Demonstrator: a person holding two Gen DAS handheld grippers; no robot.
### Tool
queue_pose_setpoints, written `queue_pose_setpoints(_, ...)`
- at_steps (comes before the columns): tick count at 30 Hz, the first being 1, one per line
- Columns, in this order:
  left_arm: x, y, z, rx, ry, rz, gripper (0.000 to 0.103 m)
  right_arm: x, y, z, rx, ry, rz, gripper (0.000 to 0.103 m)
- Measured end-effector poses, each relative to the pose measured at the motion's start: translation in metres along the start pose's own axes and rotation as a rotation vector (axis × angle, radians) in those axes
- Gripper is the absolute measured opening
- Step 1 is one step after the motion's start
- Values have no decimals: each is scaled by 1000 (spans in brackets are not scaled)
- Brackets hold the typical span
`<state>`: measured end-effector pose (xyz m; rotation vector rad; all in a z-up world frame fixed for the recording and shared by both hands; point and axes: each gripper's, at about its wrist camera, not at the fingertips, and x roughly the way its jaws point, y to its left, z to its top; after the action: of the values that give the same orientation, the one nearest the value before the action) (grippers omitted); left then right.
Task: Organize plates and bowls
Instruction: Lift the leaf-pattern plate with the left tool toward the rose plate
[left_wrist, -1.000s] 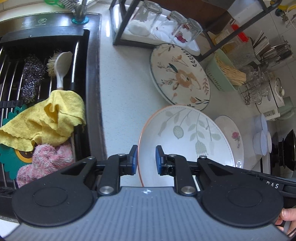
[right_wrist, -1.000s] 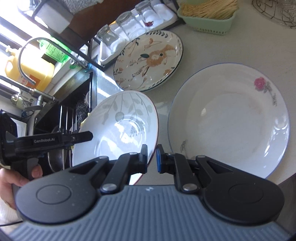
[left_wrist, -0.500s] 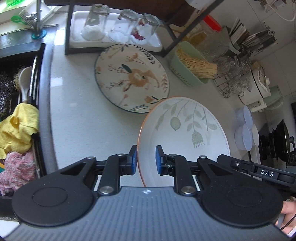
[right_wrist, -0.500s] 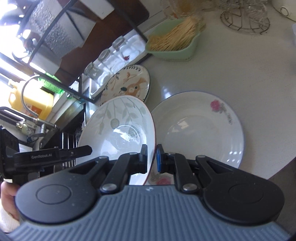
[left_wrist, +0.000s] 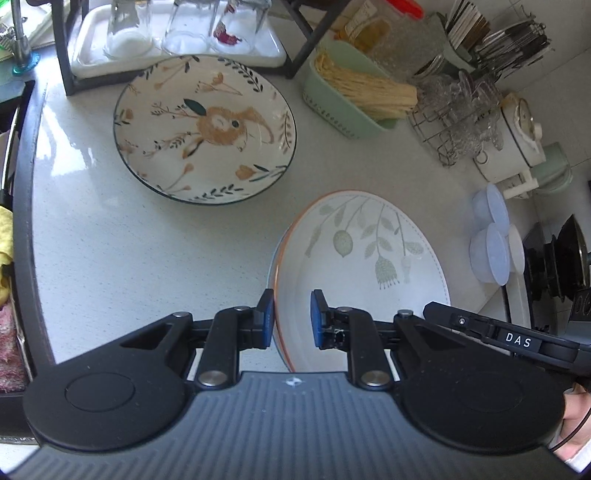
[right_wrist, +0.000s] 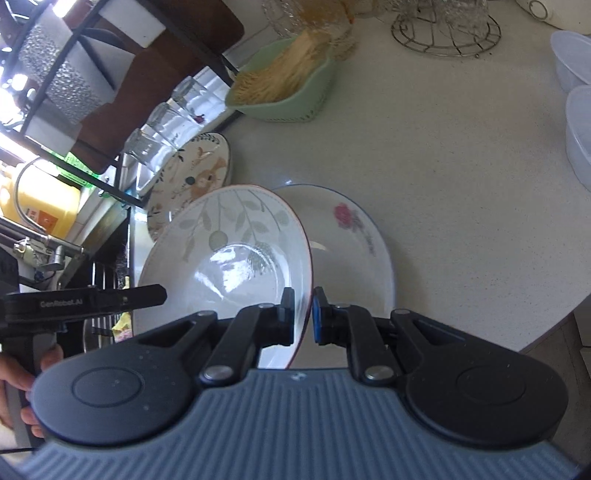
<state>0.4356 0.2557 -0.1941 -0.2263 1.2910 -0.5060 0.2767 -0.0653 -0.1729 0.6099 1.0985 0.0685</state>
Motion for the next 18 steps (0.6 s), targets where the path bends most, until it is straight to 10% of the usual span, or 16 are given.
queue_pose_setpoints(18,17,-24,0,36,10,138,22,21,-12,4,-82,4,-15,13)
